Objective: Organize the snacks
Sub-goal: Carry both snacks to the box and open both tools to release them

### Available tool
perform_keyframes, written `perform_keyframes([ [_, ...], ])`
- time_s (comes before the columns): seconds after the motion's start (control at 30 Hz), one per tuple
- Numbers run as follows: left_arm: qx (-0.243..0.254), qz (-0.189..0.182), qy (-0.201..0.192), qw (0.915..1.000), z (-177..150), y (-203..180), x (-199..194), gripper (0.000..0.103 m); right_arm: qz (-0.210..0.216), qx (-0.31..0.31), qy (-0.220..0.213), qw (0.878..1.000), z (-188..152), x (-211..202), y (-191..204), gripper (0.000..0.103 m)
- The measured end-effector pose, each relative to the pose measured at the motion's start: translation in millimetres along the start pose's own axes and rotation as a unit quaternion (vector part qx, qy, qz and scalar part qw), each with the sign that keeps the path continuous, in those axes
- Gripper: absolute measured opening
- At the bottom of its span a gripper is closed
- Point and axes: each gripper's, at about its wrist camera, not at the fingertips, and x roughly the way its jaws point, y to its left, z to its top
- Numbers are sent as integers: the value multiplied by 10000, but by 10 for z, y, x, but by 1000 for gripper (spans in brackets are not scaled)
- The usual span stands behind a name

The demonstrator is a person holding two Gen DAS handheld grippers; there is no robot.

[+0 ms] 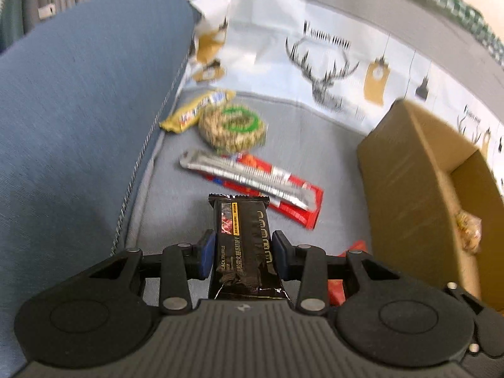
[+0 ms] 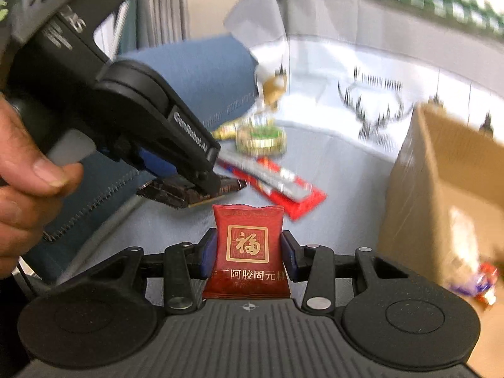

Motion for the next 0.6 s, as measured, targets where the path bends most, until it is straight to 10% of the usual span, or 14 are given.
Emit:
perform_keyframes([
  [0.6, 459, -676, -1953, 9773, 131, -900, -596, 43, -742, 517, -1608, 9828, 375, -996, -810, 44],
])
